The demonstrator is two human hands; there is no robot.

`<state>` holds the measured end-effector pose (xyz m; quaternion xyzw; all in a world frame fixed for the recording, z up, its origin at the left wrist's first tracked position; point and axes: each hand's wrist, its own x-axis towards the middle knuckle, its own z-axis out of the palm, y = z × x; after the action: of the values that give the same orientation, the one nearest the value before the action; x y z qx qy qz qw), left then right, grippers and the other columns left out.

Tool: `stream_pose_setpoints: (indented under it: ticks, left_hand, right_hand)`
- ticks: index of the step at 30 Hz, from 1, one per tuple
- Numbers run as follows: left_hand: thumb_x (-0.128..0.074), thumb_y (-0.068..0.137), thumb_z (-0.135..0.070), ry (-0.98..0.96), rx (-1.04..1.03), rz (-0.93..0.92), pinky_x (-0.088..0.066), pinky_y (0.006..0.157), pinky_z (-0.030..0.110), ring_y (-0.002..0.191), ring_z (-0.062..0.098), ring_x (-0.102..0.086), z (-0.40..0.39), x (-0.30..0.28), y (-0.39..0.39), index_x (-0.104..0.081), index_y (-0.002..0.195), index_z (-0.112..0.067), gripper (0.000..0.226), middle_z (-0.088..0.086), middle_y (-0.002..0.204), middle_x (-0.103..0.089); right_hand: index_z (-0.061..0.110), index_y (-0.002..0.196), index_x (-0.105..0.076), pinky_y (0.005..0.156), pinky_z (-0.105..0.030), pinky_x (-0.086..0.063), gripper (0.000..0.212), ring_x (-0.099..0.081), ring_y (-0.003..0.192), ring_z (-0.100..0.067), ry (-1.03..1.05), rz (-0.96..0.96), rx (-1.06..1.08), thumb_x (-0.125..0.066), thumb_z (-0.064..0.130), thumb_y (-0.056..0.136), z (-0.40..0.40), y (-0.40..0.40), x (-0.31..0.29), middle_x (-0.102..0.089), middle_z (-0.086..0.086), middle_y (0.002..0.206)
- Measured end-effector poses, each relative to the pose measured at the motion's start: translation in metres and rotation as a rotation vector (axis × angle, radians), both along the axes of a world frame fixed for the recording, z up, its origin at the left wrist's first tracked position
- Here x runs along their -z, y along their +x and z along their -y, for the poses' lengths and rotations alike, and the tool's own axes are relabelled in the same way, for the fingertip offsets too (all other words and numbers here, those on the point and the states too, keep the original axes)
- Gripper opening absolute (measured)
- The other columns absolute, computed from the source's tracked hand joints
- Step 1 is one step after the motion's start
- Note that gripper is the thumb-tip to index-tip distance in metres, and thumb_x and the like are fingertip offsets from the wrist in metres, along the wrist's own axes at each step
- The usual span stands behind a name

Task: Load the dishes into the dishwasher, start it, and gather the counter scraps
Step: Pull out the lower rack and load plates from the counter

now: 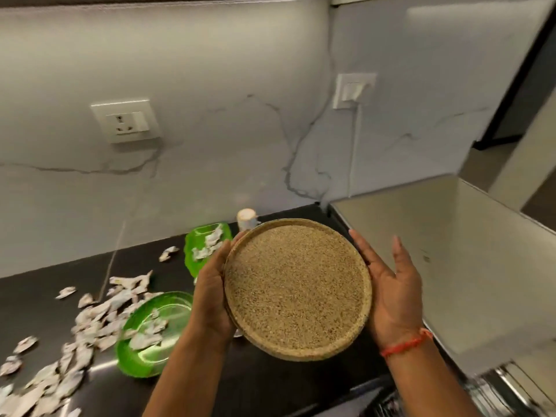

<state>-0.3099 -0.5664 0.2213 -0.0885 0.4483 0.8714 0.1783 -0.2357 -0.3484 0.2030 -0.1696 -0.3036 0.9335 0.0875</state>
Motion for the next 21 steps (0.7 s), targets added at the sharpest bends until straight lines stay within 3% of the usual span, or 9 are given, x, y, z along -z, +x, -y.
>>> stream_pose_setpoints:
  ticks: [2,5,9,11,13,16,18,21]
  left_hand:
    - [-0.055,0.093,-0.039,0.021,0.087,-0.007,-0.054,0.083,0.044,0.100,0.029,-0.067,-0.033,-0.004,0.007,-0.069,0.127,-0.017,0.043,0.009,0.109,-0.073]
    - [-0.054,0.093,-0.034,0.015,0.209,-0.039,-0.054,0.076,0.041,0.087,0.025,-0.072,-0.079,-0.008,0.019,-0.078,0.105,-0.020,0.030,0.007,0.098,-0.075]
    - [-0.056,0.088,-0.031,0.020,0.418,-0.071,-0.059,0.066,0.034,0.076,0.021,-0.074,-0.128,-0.017,0.032,-0.083,0.082,-0.019,0.030,0.007,0.090,-0.076]
    - [-0.054,0.090,-0.027,0.057,0.467,-0.046,-0.059,0.056,0.031,0.072,0.020,-0.075,-0.149,-0.019,0.034,-0.082,0.081,-0.017,0.032,0.007,0.088,-0.077]
    - [-0.054,0.085,-0.025,0.078,0.547,-0.031,-0.060,0.060,0.032,0.075,0.020,-0.075,-0.170,-0.020,0.034,-0.082,0.081,-0.017,0.029,0.007,0.090,-0.076]
    - [-0.052,0.095,-0.022,0.086,0.647,-0.009,-0.057,0.076,0.038,0.085,0.023,-0.074,-0.198,-0.018,0.033,-0.082,0.089,-0.016,0.032,0.010,0.098,-0.075]
    - [-0.046,0.102,-0.021,0.066,0.707,-0.002,-0.058,0.074,0.036,0.086,0.022,-0.074,-0.216,-0.015,0.035,-0.083,0.090,-0.016,0.039,0.010,0.098,-0.076]
    - [-0.043,0.103,-0.019,0.060,0.790,0.019,-0.058,0.070,0.033,0.085,0.021,-0.075,-0.241,-0.009,0.044,-0.083,0.086,-0.016,0.044,0.009,0.098,-0.077]
  right_hand:
    - [0.017,0.137,-0.061,0.110,-0.059,-0.037,0.069,-0.059,0.124,-0.041,-0.001,-0.019,0.126,-0.038,0.066,0.094,-0.026,0.023,-0.001,-0.064,-0.023,0.130]
    - [0.013,0.134,-0.062,0.105,-0.056,-0.043,0.071,-0.064,0.118,-0.039,-0.025,-0.031,0.297,-0.039,0.067,0.094,-0.058,0.057,-0.007,-0.066,-0.021,0.127]
    - [0.011,0.134,-0.062,0.095,-0.055,-0.053,0.075,-0.067,0.113,-0.040,-0.003,-0.014,0.423,-0.044,0.070,0.091,-0.081,0.085,-0.008,-0.068,-0.020,0.126]
    - [0.007,0.131,-0.062,0.094,-0.053,-0.051,0.076,-0.068,0.110,-0.042,0.000,-0.001,0.478,-0.047,0.069,0.090,-0.088,0.095,-0.006,-0.068,-0.022,0.123]
    - [0.003,0.135,-0.058,0.109,-0.059,-0.039,0.084,-0.062,0.117,-0.047,-0.022,-0.023,0.545,-0.056,0.071,0.086,-0.098,0.106,-0.003,-0.062,-0.026,0.131]
    - [0.005,0.129,-0.066,0.113,-0.063,-0.033,0.079,-0.059,0.121,-0.048,-0.029,-0.067,0.651,-0.064,0.068,0.082,-0.114,0.121,-0.004,-0.059,-0.026,0.135]
    - [0.008,0.126,-0.069,0.113,-0.064,-0.032,0.073,-0.058,0.123,-0.047,-0.048,-0.097,0.694,-0.061,0.068,0.085,-0.124,0.132,-0.002,-0.059,-0.024,0.136]
    - [0.008,0.139,-0.058,0.115,-0.063,-0.030,0.082,-0.055,0.127,-0.047,-0.087,-0.091,0.760,-0.058,0.070,0.085,-0.132,0.151,0.001,-0.056,-0.024,0.140]
